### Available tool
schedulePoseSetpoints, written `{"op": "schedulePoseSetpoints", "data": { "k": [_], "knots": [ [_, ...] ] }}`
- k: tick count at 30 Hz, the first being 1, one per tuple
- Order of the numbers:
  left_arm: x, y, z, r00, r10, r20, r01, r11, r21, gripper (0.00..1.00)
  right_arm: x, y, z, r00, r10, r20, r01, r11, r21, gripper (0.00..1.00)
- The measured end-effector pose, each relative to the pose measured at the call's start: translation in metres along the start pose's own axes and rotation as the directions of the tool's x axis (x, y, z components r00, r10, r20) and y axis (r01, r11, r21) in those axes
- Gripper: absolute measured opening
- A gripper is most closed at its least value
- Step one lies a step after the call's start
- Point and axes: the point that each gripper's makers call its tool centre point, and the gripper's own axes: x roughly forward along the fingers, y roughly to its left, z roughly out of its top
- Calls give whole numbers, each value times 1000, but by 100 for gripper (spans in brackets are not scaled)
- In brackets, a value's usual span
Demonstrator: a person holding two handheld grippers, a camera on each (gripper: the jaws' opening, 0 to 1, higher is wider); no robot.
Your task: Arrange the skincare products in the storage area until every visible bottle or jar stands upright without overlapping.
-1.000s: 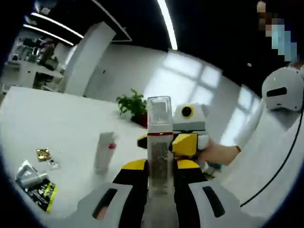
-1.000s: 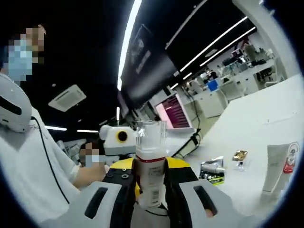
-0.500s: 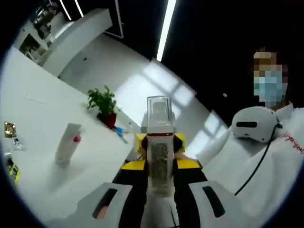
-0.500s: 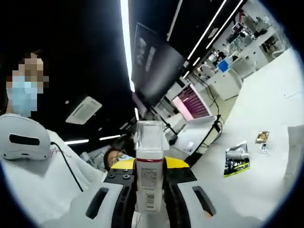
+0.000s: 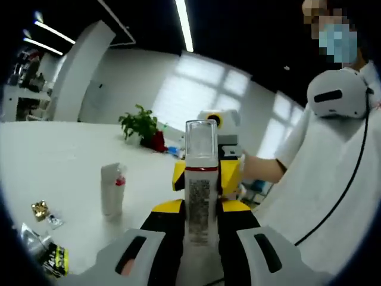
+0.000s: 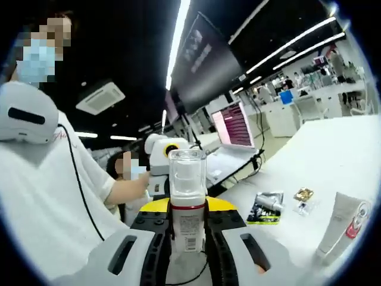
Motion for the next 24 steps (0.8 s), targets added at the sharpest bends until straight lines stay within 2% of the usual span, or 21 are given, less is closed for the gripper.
{"op": "schedulePoseSetpoints", "data": {
  "k": [3, 6, 8, 12, 17, 20, 24],
  "knots": [
    [5, 2, -9, 998, 17, -53, -14, 999, 48, 26, -3, 1, -10, 999, -4, -47, 0, 996, -88, 19],
    [11, 7, -18, 993, 46, -109, -34, 993, 114, 26, -5, -2, -21, 995, -27, -101, 8, 981, -192, 19],
    [14, 11, -23, 990, 57, -130, -39, 990, 139, 26, -6, -5, -25, 993, -31, -110, 10, 983, -183, 19],
    [19, 20, -26, 991, 62, -122, -47, 991, 125, 26, -10, -12, -28, 993, -46, -109, 26, 983, -180, 19],
    [29, 28, -37, 983, 80, -168, -49, 982, 182, 26, -16, -30, -43, 984, -70, -166, 39, 982, -184, 20],
    [35, 32, -47, 975, 86, -205, -41, 975, 216, 25, -17, -33, -54, 976, -81, -203, 46, 984, -171, 20],
    [42, 37, -57, 970, 94, -226, -42, 974, 223, 25, -22, -41, -67, 967, -105, -234, 72, 987, -147, 20]
  ]
}}
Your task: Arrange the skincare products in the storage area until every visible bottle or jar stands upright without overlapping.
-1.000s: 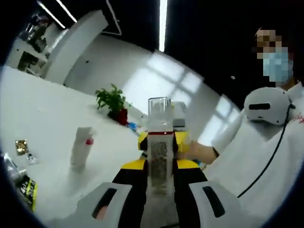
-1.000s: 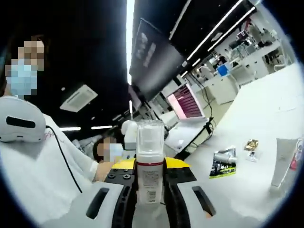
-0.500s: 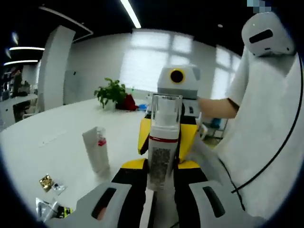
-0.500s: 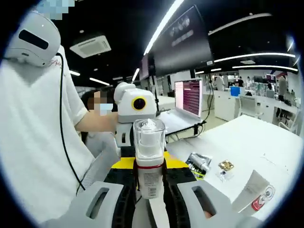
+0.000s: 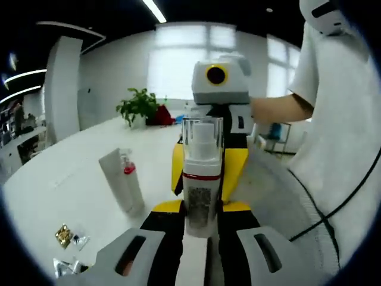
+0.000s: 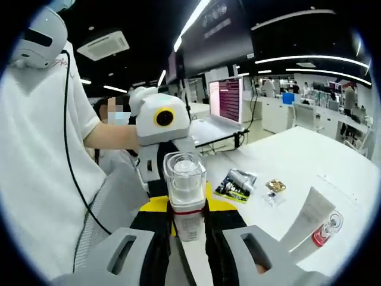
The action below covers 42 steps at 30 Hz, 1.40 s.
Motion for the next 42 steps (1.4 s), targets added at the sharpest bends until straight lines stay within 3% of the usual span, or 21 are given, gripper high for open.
{"op": "schedulePoseSetpoints", "data": {
  "k": [7, 13, 25, 36, 42],
  "knots": [
    [24, 8, -18, 1000, 4, -27, -4, 1000, 19, 25, -3, -14, -26, 997, -35, -71, 37, 999, 37, 21],
    [40, 15, -23, 1000, 8, -11, -8, 1000, 30, 25, -11, -28, -43, 994, -64, -91, 70, 996, 64, 21],
    [73, 33, -34, 1000, 6, -21, -5, 998, 59, 24, -22, -56, -71, 980, -121, -156, 123, 992, -1, 21],
    [105, 47, -74, 995, 13, -104, -4, 996, 87, 20, -11, -77, -117, 945, -136, -297, 123, 990, -63, 20],
    [117, 55, -89, 992, 23, -127, -13, 996, 85, 20, -8, -85, -132, 928, -139, -346, 119, 990, -79, 20]
  ]
}}
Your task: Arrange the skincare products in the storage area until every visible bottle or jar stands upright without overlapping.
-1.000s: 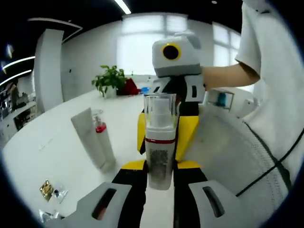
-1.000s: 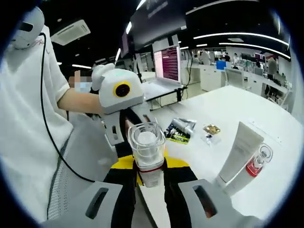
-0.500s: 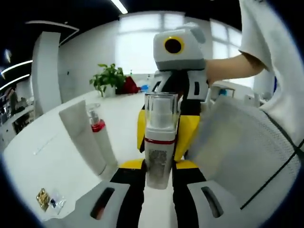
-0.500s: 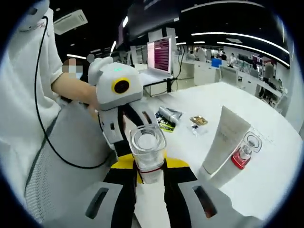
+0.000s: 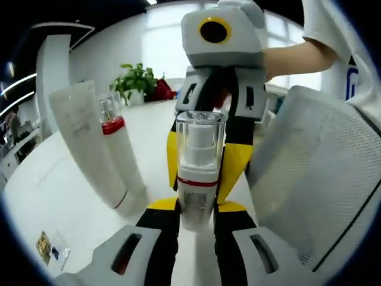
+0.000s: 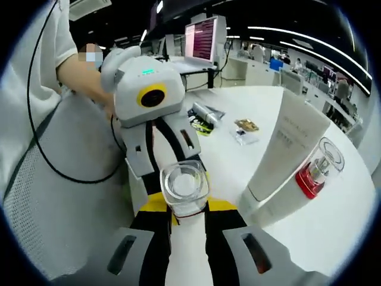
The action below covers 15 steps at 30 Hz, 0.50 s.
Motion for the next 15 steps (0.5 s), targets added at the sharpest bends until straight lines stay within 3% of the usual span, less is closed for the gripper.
{"op": "schedulePoseSetpoints", "data": {
  "k": [13, 15],
  "knots": [
    [19, 7, -15, 998, -4, -60, 5, 1000, 15, 20, 9, -15, -26, 997, -10, -76, 8, 1000, -28, 20],
    [21, 9, -17, 998, -1, -67, 2, 1000, 14, 21, 11, -20, -26, 998, -10, -60, 9, 1000, -17, 20]
  ]
}}
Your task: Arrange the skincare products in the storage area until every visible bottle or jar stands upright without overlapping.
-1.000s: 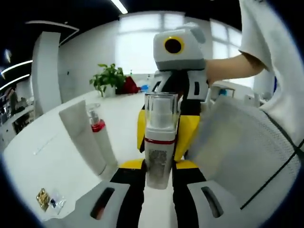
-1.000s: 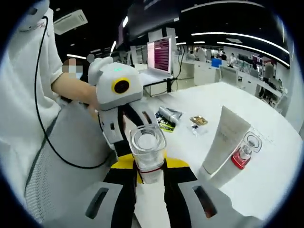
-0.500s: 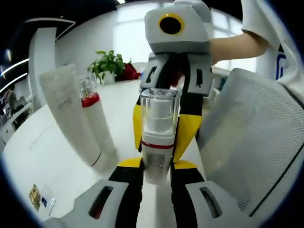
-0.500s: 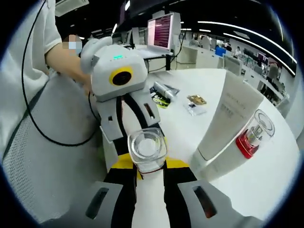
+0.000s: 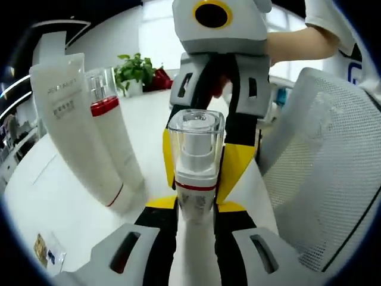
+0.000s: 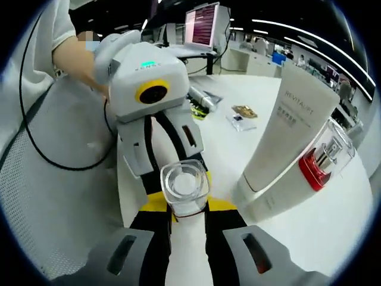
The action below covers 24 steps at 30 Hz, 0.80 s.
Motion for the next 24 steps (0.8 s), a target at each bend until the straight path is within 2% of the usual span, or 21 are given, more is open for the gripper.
{"op": "schedulePoseSetpoints", "data": {
  "k": [7, 16, 24],
  "knots": [
    [4, 11, 6, 1000, 20, 18, -20, 999, -29, 25, -5, -19, -6, 1000, -20, -3, 20, 1000, 8, 20],
    [-6, 23, -9, 999, 51, -2, -51, 996, -70, 28, -8, -51, -11, 1000, -20, 7, 20, 1000, 19, 20],
    [-8, 20, -15, 998, 59, -12, -60, 994, -90, 27, -7, -58, -7, 1000, -4, 17, 4, 1000, -20, 21]
  ]
}}
